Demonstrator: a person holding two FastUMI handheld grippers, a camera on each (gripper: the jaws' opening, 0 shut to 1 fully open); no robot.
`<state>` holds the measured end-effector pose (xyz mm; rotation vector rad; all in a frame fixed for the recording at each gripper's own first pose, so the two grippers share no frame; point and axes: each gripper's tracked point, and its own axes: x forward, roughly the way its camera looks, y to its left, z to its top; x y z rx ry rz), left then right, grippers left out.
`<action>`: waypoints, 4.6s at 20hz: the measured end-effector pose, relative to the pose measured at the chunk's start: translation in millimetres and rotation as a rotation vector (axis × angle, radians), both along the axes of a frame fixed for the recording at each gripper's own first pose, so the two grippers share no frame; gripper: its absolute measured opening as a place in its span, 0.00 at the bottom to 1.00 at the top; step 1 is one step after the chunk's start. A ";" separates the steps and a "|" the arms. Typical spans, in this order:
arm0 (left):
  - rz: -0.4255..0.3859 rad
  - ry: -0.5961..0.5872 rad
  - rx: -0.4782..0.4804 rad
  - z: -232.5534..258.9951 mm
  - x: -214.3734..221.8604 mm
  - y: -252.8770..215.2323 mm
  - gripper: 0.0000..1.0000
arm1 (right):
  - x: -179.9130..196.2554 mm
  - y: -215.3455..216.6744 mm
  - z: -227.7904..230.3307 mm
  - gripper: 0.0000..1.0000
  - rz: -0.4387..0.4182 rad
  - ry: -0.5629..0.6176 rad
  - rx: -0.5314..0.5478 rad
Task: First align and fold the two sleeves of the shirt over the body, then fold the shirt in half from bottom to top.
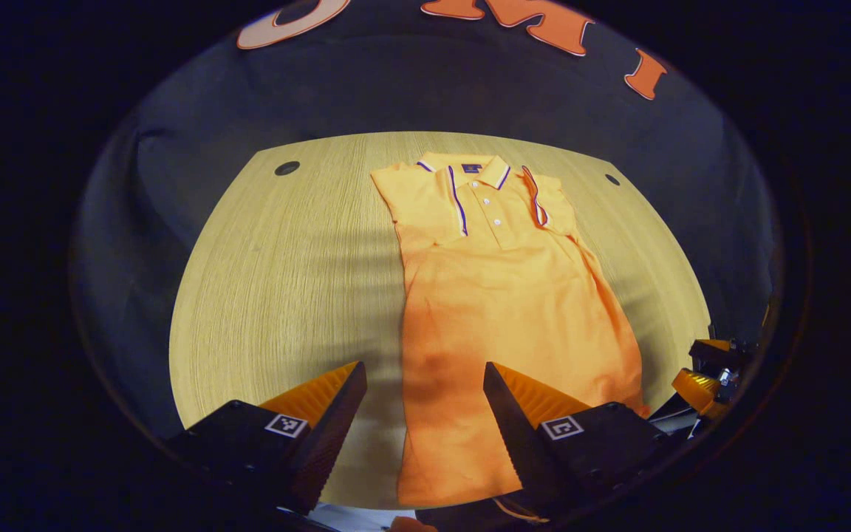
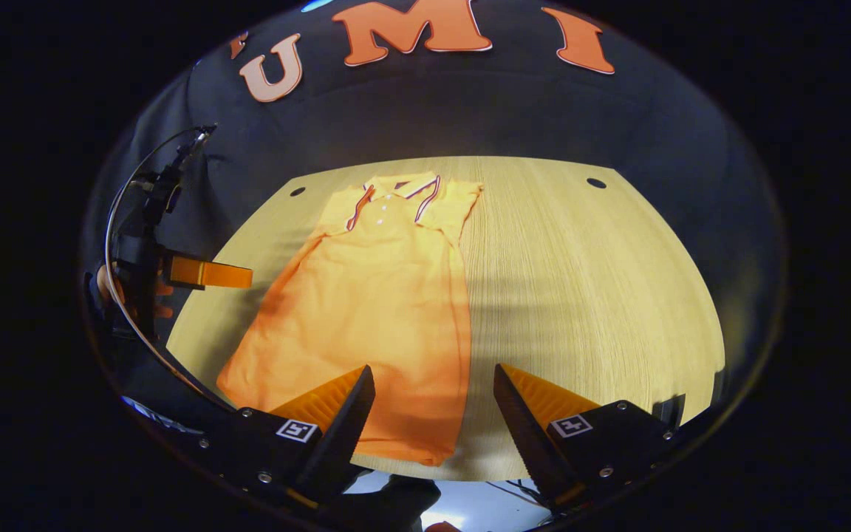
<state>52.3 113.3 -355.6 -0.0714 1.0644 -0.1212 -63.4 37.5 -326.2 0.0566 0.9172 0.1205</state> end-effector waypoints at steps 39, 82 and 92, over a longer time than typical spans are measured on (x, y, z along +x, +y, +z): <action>0.009 -0.148 -0.016 -79.3 -121.2 -44.0 0.03 | -54.0 25.5 -81.7 0.04 0.076 0.092 0.055; 0.028 -0.451 -0.106 88.0 236.9 7.8 0.02 | 273.6 12.8 64.7 0.03 0.019 -0.225 -0.046; 0.071 -0.361 -0.140 35.0 338.5 35.1 0.02 | 378.8 -2.4 15.6 0.03 -0.025 -0.151 -0.108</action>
